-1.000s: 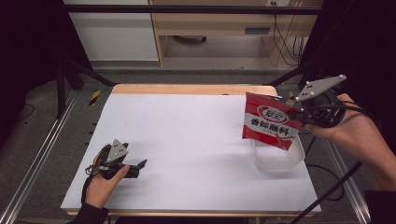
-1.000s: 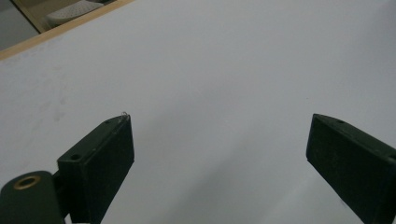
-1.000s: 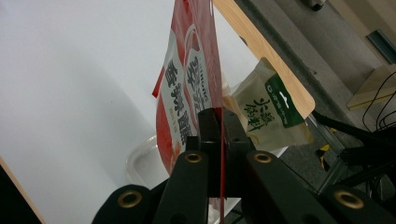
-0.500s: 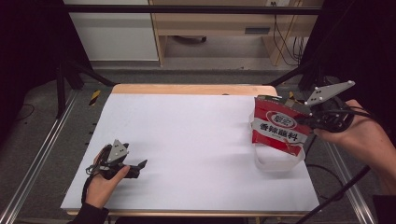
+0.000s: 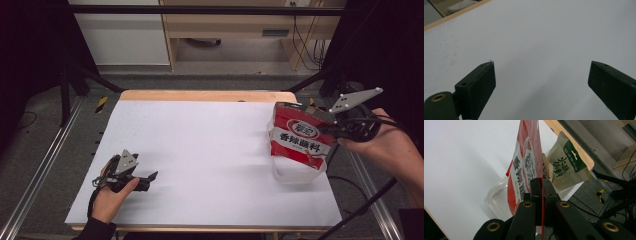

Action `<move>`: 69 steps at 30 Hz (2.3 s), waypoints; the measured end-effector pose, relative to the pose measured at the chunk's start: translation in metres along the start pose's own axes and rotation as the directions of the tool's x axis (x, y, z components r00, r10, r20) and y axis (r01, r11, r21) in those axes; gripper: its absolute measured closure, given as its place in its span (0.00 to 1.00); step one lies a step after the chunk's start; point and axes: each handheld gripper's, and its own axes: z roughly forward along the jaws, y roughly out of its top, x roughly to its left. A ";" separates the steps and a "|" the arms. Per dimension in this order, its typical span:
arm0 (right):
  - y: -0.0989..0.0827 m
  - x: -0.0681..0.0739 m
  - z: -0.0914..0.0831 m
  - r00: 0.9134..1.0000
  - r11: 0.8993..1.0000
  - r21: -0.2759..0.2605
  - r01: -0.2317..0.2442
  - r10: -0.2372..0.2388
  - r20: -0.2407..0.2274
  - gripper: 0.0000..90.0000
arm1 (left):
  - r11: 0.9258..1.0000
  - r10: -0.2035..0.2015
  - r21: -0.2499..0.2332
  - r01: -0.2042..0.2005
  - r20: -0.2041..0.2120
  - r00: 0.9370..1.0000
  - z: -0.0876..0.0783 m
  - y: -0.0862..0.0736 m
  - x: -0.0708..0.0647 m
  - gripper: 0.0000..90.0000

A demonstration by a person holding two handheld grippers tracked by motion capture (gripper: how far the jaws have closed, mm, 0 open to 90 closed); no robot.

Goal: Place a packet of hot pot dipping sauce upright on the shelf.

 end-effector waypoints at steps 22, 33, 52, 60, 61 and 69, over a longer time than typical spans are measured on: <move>-0.013 -0.005 0.028 0.999 0.999 0.034 -0.032 0.033 -0.026 1.00 | 1.000 -0.002 -0.001 0.002 0.002 1.000 0.000 0.000 0.000 0.09; -0.028 -0.009 0.037 0.997 0.997 0.025 -0.070 0.071 -0.037 1.00 | 1.000 0.003 0.004 -0.003 0.004 1.000 0.001 0.000 -0.001 0.09; -0.039 -0.003 0.039 0.997 0.995 0.081 -0.061 0.065 -0.049 0.99 | 1.000 0.003 0.010 -0.003 0.005 1.000 0.002 0.000 -0.002 0.09; -0.043 -0.005 0.040 0.995 0.993 0.079 -0.085 0.089 -0.053 0.88 | 1.000 0.006 0.015 -0.006 0.006 1.000 0.002 0.000 -0.002 0.09; -0.043 -0.005 0.040 0.995 0.994 0.075 -0.082 0.086 -0.053 0.86 | 1.000 0.006 0.015 -0.006 0.006 1.000 0.001 0.000 -0.002 0.08; -0.032 -0.002 0.039 0.997 0.997 0.023 -0.078 0.078 -0.002 0.57 | 1.000 0.006 0.014 -0.006 0.006 1.000 0.001 0.000 -0.002 0.09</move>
